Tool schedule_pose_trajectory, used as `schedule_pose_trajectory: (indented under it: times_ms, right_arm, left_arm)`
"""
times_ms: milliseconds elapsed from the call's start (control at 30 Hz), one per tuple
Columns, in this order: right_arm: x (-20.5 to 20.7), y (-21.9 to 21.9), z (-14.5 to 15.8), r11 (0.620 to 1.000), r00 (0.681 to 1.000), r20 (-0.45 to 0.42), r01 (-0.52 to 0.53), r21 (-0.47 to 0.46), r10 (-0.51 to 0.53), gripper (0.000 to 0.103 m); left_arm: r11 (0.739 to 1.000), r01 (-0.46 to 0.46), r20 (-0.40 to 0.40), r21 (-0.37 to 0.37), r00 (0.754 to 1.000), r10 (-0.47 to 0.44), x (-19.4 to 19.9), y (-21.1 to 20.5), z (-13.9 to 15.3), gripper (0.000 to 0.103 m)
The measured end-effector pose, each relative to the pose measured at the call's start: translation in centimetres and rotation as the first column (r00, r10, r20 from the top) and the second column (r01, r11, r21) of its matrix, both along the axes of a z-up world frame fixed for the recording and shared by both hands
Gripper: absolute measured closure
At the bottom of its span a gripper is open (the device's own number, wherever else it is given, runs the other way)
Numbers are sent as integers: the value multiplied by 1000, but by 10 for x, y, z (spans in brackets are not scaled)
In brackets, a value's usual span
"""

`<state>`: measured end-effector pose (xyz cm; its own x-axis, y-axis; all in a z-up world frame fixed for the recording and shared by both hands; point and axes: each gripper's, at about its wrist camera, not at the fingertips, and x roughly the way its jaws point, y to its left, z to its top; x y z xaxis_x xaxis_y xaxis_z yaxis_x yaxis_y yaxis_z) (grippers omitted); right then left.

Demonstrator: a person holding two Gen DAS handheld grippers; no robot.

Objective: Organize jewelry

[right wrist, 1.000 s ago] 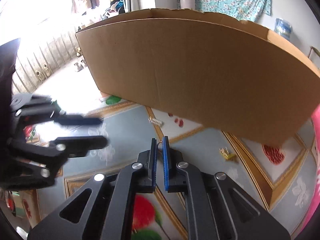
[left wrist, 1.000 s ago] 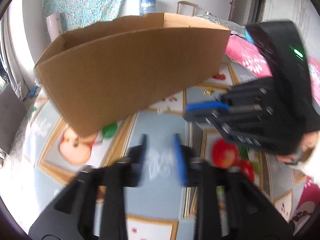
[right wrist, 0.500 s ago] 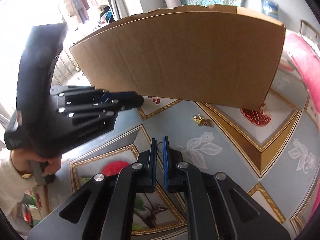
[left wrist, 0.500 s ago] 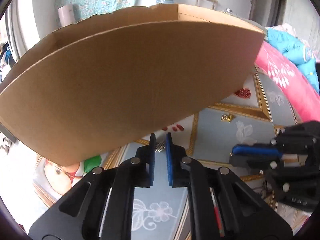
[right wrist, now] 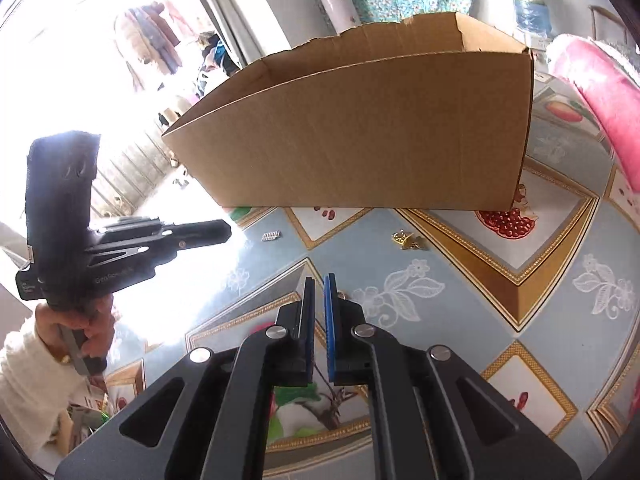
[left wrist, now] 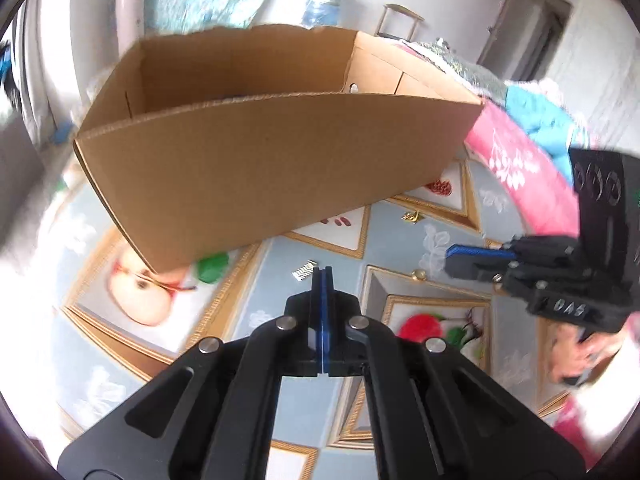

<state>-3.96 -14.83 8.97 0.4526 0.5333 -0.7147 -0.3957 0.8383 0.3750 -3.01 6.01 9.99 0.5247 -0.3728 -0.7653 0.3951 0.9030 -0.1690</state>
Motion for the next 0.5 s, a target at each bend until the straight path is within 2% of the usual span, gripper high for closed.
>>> schedule_pose_trajectory:
  times_ms: [67,100,133,233,367,467,500]
  right_arm:
    - [1,4,-1,999,1000,-5,-1,-41,1,98]
    - [1,7,-2,996,1000,-1,-2,-92,2,98]
    - [2,15,-6,991,1000,6,-4,-136,4,98]
    - [-2,23,-8,978,998,28,-53,-202,60,97]
    - [-3,37,-12,948,984,72,-134,-290,162,95]
    - [-3,41,-13,934,971,66,-200,-297,229,81]
    - [-4,43,-12,929,968,66,-213,-303,244,73]
  left_arm:
    - [995,29,24,94,999,-31,0,-9,-6,88]
    - [989,37,47,143,998,-44,2,-13,-8,70]
    - [980,61,72,187,995,-76,1,-19,-13,64]
    - [956,125,69,265,987,-148,8,-31,-25,64]
    - [958,133,68,254,986,-154,17,-25,-24,68]
    - [966,157,48,207,984,-170,25,-16,-27,69]
    - [967,164,42,196,984,-175,26,-16,-28,73]
